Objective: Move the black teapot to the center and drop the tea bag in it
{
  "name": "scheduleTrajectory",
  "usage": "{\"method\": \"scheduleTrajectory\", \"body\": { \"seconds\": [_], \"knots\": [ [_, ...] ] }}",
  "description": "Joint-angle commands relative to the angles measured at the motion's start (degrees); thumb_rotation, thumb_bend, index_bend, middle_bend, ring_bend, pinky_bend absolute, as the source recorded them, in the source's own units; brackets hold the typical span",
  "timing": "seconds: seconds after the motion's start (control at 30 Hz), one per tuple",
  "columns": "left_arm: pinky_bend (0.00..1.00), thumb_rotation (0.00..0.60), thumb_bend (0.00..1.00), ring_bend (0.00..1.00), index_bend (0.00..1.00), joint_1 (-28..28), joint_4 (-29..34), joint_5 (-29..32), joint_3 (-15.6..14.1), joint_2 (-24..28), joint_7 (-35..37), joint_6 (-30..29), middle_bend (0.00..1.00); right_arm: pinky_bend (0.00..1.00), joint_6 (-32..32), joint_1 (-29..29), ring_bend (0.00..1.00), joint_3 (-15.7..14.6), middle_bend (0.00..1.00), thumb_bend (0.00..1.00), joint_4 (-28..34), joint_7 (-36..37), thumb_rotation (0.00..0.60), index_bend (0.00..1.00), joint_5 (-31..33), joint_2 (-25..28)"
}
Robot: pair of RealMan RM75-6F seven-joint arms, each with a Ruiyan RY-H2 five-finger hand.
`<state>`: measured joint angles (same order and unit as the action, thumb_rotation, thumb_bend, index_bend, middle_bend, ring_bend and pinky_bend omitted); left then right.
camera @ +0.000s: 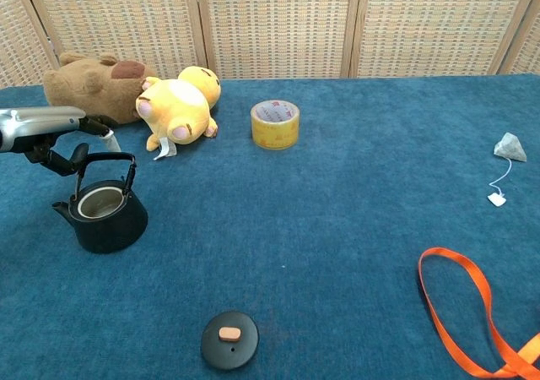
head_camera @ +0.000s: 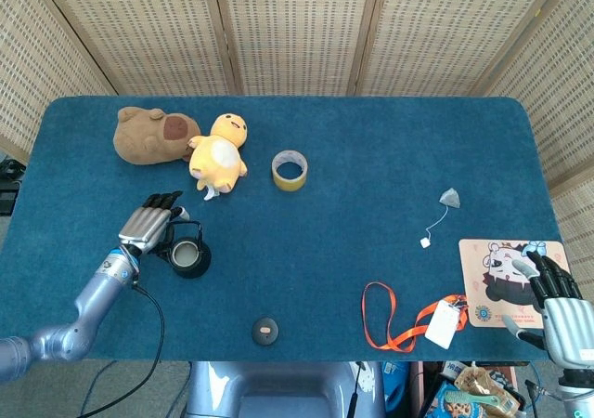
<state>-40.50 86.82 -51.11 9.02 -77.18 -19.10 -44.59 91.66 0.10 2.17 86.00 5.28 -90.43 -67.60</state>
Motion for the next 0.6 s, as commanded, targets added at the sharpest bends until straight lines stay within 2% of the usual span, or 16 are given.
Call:
{"method": "scheduleTrajectory", "body": {
  "seconds": [0.03, 0.37, 0.6],
  "knots": [
    [0.0, 0.6, 0.84, 0.0, 0.3, -0.34, 0.05, 0.14, -0.2, -0.23, 0.21, 0.43, 0.0, 0.21, -0.01, -0.09, 0.13, -0.05, 0.17, 0.15, 0.01, -0.03, 0.6, 0.23, 0.09, -0.02],
    [0.0, 0.6, 0.83, 0.0, 0.37, -1.23, 1.74, 0.76, -0.89, 0.22, 1.99, 0.72, 0.0, 0.21, 0.48, -0.49, 0.13, -0.02, 0.17, 0.15, 0.13, -0.09, 0.6, 0.23, 0.08, 0.02],
    [0.0, 0.6, 0.77, 0.0, 0.4, -1.16, 3.71, 0.43, -0.86, 1.36, 4.8, 1.29, 0.0, 0.21, 0.83, -0.56, 0.13, 0.11, 0.17, 0.15, 0.06, 0.09, 0.6, 0.23, -0.12, -0.04]
  ]
}}
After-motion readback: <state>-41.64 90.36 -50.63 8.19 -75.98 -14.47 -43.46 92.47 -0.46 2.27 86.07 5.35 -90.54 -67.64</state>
